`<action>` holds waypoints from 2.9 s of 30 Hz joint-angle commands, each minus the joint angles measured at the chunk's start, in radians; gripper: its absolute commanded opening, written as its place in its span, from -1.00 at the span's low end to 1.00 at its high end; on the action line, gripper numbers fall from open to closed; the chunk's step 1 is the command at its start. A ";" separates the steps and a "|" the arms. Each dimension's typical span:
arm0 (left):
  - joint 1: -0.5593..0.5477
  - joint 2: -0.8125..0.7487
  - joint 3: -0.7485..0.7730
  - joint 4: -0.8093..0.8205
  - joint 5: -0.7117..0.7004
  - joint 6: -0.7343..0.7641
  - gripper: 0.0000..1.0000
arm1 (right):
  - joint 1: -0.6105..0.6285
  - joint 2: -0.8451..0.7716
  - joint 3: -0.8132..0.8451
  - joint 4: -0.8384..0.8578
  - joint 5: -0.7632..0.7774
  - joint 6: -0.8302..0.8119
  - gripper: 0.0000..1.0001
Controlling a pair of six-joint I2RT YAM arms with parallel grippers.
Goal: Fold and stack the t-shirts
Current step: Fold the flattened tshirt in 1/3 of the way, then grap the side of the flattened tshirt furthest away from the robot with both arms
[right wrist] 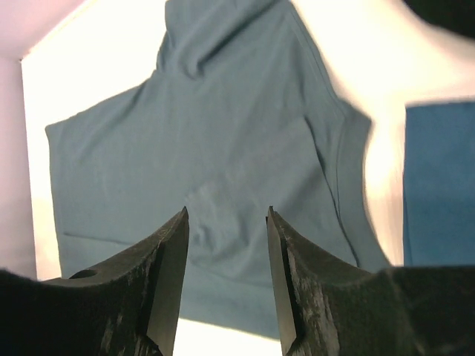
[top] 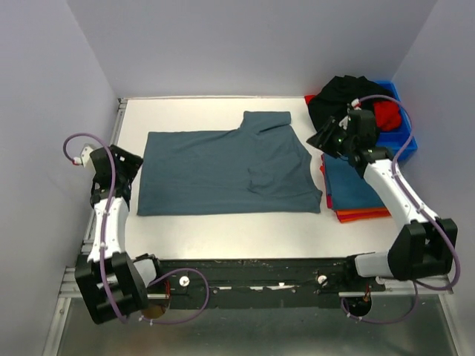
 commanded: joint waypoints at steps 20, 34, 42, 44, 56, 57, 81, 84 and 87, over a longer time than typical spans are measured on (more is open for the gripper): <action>-0.050 0.800 0.597 0.128 0.120 0.082 0.62 | 0.022 0.971 1.116 -0.274 0.158 -0.116 0.07; -0.056 1.079 0.894 -0.002 0.102 0.133 0.54 | 0.022 1.264 1.332 -0.228 0.125 0.046 0.05; -0.056 1.168 1.008 -0.051 0.111 0.148 0.51 | 0.005 1.330 1.361 -0.182 0.037 0.164 -0.05; -0.054 1.191 1.038 -0.072 0.116 0.147 0.51 | 0.003 1.347 1.372 -0.180 0.008 0.193 -0.07; -0.054 1.259 1.141 -0.131 0.120 0.161 0.44 | 0.003 1.325 1.293 -0.068 -0.067 0.203 -0.54; -0.054 1.260 1.141 -0.132 0.120 0.161 0.44 | 0.003 1.315 1.276 -0.058 -0.060 0.198 -0.56; -0.079 1.303 1.183 -0.200 0.117 0.199 0.18 | 0.005 1.236 1.157 0.036 -0.096 0.155 -0.99; -0.091 1.334 1.241 -0.259 0.120 0.214 0.17 | 0.003 1.235 1.154 0.036 -0.106 0.157 -0.99; -0.096 1.343 1.253 -0.275 0.111 0.210 0.11 | 0.005 1.224 1.141 0.035 -0.102 0.154 -0.99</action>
